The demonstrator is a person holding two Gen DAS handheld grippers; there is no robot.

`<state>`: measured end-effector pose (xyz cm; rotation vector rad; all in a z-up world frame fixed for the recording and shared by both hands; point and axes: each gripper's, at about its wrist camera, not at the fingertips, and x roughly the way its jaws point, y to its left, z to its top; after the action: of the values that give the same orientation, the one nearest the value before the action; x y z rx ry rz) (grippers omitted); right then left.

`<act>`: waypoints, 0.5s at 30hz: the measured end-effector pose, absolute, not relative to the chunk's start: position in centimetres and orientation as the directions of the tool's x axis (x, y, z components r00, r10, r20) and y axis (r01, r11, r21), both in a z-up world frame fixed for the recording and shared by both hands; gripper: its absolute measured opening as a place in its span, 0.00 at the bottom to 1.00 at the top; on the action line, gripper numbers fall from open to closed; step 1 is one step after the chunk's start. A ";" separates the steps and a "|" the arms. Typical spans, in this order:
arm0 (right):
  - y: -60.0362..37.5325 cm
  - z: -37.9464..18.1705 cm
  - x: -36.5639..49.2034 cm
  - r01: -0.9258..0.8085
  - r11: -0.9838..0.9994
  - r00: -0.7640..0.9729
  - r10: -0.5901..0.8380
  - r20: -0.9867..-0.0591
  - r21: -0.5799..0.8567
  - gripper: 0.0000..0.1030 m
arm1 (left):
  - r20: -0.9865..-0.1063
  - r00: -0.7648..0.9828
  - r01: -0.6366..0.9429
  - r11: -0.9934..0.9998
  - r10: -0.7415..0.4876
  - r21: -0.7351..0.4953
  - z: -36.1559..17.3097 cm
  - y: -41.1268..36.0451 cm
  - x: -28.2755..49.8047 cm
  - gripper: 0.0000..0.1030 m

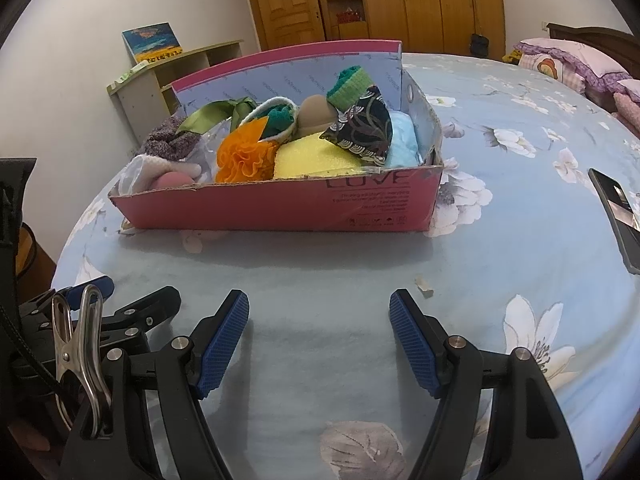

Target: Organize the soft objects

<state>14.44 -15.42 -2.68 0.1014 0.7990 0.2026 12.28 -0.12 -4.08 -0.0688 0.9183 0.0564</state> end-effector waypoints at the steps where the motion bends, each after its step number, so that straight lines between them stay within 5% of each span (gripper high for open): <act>1: -15.4 -2.7 14.4 -0.143 0.976 0.679 0.218 -0.701 0.165 0.73 | -0.796 0.605 -0.078 0.996 0.021 -0.033 -4.0 -0.1 12.3 0.95; 15: -15.1 -2.8 14.3 -0.143 0.975 0.678 0.222 -0.701 0.170 0.73 | -0.795 0.606 -0.078 0.996 0.017 -0.038 -4.2 -0.5 12.5 0.95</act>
<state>14.28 -15.12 -2.80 0.1040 0.8008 0.2052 12.48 -0.46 -4.21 -0.0710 0.9181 0.0549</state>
